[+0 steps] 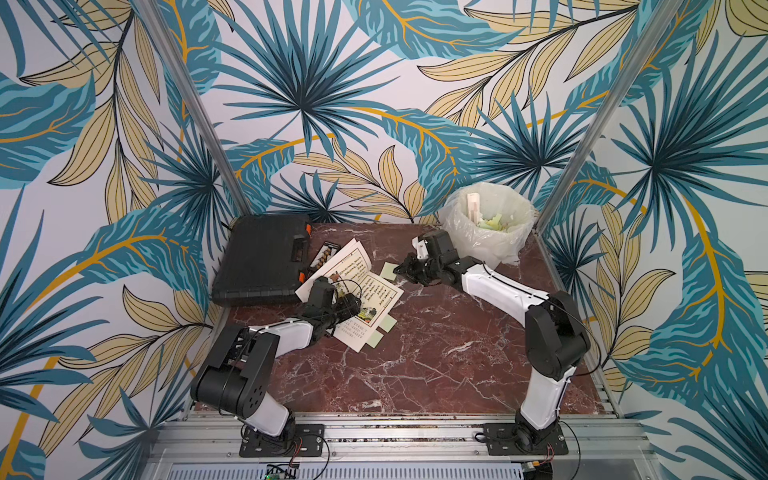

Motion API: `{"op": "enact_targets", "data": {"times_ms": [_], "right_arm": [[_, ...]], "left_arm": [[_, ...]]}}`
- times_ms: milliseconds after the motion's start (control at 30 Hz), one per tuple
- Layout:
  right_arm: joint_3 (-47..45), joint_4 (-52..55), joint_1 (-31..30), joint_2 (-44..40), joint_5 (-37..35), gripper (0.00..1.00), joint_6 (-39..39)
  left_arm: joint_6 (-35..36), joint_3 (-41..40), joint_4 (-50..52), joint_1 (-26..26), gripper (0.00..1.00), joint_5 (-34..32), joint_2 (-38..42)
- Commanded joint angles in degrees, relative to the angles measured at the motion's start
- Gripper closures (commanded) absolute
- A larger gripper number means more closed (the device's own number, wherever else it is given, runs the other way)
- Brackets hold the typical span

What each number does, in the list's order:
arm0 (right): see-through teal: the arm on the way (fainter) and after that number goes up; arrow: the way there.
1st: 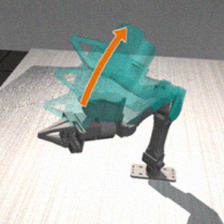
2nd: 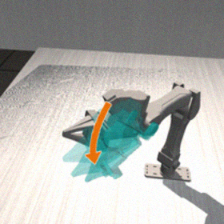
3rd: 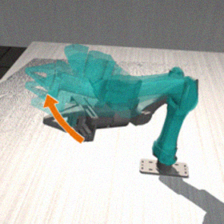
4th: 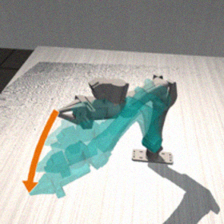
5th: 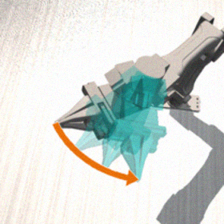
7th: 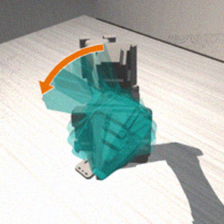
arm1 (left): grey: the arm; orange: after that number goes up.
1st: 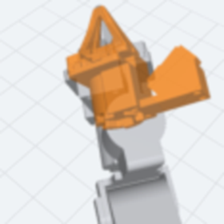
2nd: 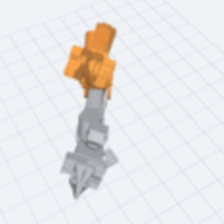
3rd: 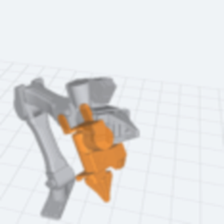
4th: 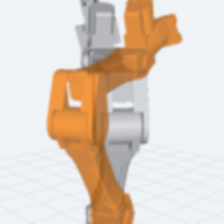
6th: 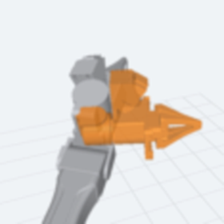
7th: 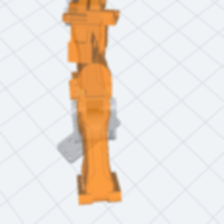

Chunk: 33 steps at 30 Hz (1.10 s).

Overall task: Peel off the used sticky note
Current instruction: Tear off the note from the book, then place the note in the trash bin.

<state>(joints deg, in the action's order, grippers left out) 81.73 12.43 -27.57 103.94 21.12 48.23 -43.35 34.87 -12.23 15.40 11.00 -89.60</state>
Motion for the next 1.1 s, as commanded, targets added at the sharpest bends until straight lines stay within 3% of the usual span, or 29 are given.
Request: {"op": "enact_targets", "data": {"times_ms": [0, 367, 667, 833, 967, 1067], "right_arm": [[1.3, 9.1, 1.9, -6.5, -4.1, 1.0, -6.8], [8.7, 23.3, 14.7, -17.5, -6.4, 1.0, -14.7], [15.7, 28.0, 25.1, -15.9, -2.9, 1.0, -16.6], [21.6, 32.2, 28.9, -11.6, -4.8, 0.99, -19.1], [26.8, 37.0, 29.6, -7.1, -8.3, 0.86, -22.1], [31.9, 41.7, 29.6, -4.0, -11.0, 0.7, -24.4]], "left_arm": [[-0.3, -0.7, 3.2, -0.9, 0.13, -1.0, -2.2], [0.0, -0.2, 3.9, -0.9, 0.13, -0.7, -2.2], [0.1, -0.3, 4.2, -0.9, 0.13, -0.6, -1.8], [0.0, -0.2, 4.4, -0.9, 0.13, -0.6, -1.8], [-0.1, -0.2, 4.4, -0.9, 0.14, -0.5, -1.6], [-0.1, -0.2, 4.4, -0.9, 0.14, -0.5, -1.6]]}}
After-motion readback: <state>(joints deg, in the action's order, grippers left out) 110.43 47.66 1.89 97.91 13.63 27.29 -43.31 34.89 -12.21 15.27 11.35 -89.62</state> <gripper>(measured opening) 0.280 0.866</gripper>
